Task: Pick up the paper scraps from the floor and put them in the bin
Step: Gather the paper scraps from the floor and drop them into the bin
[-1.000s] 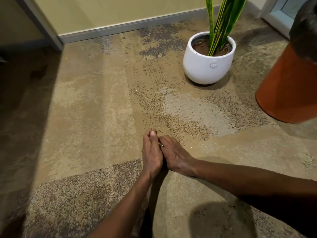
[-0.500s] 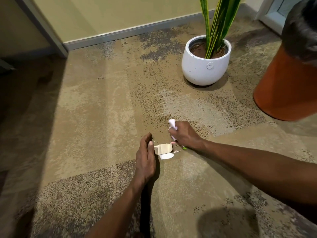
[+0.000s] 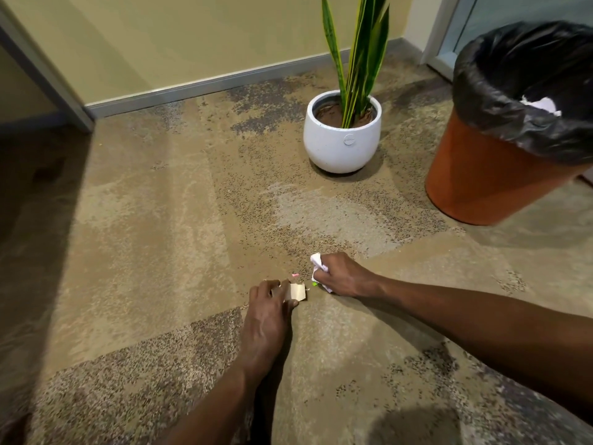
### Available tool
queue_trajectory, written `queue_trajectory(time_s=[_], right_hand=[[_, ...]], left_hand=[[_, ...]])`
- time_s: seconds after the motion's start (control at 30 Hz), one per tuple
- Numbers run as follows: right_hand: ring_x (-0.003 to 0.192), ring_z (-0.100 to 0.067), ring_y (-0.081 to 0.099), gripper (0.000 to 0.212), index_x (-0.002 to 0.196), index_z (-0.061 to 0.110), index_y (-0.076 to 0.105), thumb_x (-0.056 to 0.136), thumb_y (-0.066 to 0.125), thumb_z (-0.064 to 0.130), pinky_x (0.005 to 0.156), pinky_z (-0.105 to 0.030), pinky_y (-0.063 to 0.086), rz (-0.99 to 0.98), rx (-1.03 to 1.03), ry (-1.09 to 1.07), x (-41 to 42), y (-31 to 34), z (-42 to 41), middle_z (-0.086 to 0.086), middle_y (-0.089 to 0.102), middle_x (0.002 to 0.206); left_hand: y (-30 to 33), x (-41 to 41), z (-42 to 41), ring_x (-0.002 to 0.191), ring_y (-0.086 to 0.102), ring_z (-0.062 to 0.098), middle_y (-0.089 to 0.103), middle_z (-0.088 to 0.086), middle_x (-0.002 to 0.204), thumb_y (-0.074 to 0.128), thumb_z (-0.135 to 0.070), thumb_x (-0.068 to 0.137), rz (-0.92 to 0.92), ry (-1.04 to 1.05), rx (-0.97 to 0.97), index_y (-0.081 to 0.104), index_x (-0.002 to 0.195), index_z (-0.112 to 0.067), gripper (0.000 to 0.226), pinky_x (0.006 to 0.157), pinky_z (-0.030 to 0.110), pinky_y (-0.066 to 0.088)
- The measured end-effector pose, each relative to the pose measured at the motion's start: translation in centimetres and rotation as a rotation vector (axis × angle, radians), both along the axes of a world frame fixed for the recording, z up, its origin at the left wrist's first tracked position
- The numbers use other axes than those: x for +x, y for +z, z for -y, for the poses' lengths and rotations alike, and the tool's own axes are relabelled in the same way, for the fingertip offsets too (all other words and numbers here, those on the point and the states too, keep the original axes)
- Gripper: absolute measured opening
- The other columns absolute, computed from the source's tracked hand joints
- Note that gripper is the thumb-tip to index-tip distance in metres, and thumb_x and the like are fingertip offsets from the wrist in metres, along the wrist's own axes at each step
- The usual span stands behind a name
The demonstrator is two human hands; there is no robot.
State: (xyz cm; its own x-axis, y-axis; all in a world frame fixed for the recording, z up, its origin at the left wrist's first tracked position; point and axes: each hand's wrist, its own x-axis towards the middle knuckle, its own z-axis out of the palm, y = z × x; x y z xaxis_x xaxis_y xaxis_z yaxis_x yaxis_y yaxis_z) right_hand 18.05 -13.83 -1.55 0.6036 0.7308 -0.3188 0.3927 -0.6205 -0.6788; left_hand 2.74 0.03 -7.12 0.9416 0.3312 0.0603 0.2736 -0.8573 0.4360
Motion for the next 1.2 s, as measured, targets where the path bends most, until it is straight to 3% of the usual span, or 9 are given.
queue_trajectory(time_s=[0.1, 0.23, 0.47, 0.6, 0.73, 0.87, 1.0, 1.1, 1.2], right_hand=[[0.066, -0.025, 0.058, 0.024, 0.072, 0.008, 0.047, 0.095, 0.049, 0.010, 0.065, -0.041, 0.049, 0.029, -0.012, -0.005, 0.0, -0.4, 0.3, -0.023, 0.066, 0.077], [0.059, -0.020, 0.056, 0.031, 0.063, 0.017, 0.044, 0.093, 0.051, 0.013, 0.056, -0.031, 0.042, 0.001, 0.042, -0.110, 1.3, 0.0, 0.4, -0.007, 0.060, 0.064], [0.051, -0.013, 0.055, 0.026, 0.070, 0.018, 0.058, 0.094, 0.055, 0.028, 0.041, -0.019, 0.038, -0.125, 0.119, -0.412, 4.4, 2.8, 0.8, 0.002, 0.061, 0.064], [0.055, -0.018, 0.045, 0.021, 0.072, 0.015, 0.052, 0.091, 0.052, 0.024, 0.051, -0.031, 0.035, -0.216, 0.294, -0.536, 6.0, 5.9, 1.7, -0.004, 0.050, 0.064], [0.054, -0.017, 0.048, 0.014, 0.085, 0.012, 0.058, 0.091, 0.054, 0.024, 0.041, -0.023, 0.033, -0.243, 0.561, -0.762, 8.0, 10.4, 2.7, -0.009, 0.057, 0.072], [0.055, -0.018, 0.057, 0.018, 0.088, 0.014, 0.062, 0.094, 0.056, 0.030, 0.041, -0.023, 0.038, -0.082, 0.739, -0.970, 11.1, 16.8, 5.3, -0.008, 0.065, 0.078], [0.034, -0.016, 0.044, 0.021, 0.070, 0.012, 0.058, 0.090, 0.052, 0.019, 0.040, -0.018, 0.031, 0.028, 0.866, -1.134, 15.6, 23.7, 10.0, -0.006, 0.053, 0.056], [0.032, -0.018, 0.046, 0.019, 0.086, 0.008, 0.057, 0.093, 0.039, 0.005, 0.036, -0.017, 0.034, -0.124, 0.868, -1.132, 19.0, 26.9, 13.7, -0.013, 0.051, 0.067], [0.078, -0.030, 0.069, 0.034, 0.119, 0.000, 0.062, 0.101, 0.036, 0.010, 0.055, -0.035, 0.055, -0.240, 0.659, -1.101, 20.7, 27.7, 16.7, -0.021, 0.061, 0.101]], left_hand=[[0.7, 1.2, -0.7, 0.082, 0.054, 0.014, 0.059, 0.001, 0.093, 0.060, -0.032, 0.094, -0.067, 0.028, -0.070, 0.066, 0.104, -0.026, 0.013, 0.061, 0.025, 0.042], [1.1, 2.7, -0.6, 0.076, 0.055, 0.003, 0.072, -0.003, 0.098, 0.071, -0.017, 0.086, -0.097, 0.149, -0.283, 0.076, 0.109, -0.020, 0.024, 0.064, 0.006, 0.036], [5.7, 5.7, -1.7, 0.087, 0.073, 0.022, 0.075, 0.010, 0.103, 0.077, 0.000, 0.079, 0.072, 0.555, -1.041, 0.075, 0.107, -0.007, 0.029, 0.070, 0.026, 0.058], [11.7, 9.9, -0.3, 0.092, 0.073, 0.021, 0.074, 0.008, 0.107, 0.075, 0.001, 0.079, 0.188, 0.437, -1.207, 0.072, 0.110, -0.004, 0.031, 0.074, 0.025, 0.059], [18.1, 14.8, 3.1, 0.083, 0.076, 0.019, 0.077, 0.008, 0.095, 0.077, 0.003, 0.077, 0.308, 0.305, -1.368, 0.073, 0.105, -0.006, 0.029, 0.067, 0.022, 0.059], [23.8, 20.0, 7.1, 0.083, 0.075, 0.019, 0.077, 0.004, 0.095, 0.079, -0.002, 0.077, 0.349, 0.111, -1.328, 0.078, 0.093, -0.017, 0.022, 0.068, 0.027, 0.060], [28.5, 25.6, 12.4, 0.088, 0.074, 0.019, 0.077, 0.007, 0.099, 0.078, 0.000, 0.077, 0.382, -0.101, -1.225, 0.077, 0.098, -0.009, 0.022, 0.079, 0.032, 0.061], [30.7, 29.9, 16.5, 0.087, 0.073, 0.020, 0.076, 0.010, 0.098, 0.081, -0.004, 0.075, 0.349, -0.152, -1.046, 0.077, 0.100, -0.005, 0.025, 0.081, 0.035, 0.061], [31.8, 33.4, 19.9, 0.097, 0.071, 0.024, 0.074, 0.009, 0.104, 0.071, -0.013, 0.085, 0.175, -0.239, -0.831, 0.074, 0.105, -0.004, 0.021, 0.085, 0.033, 0.059]])
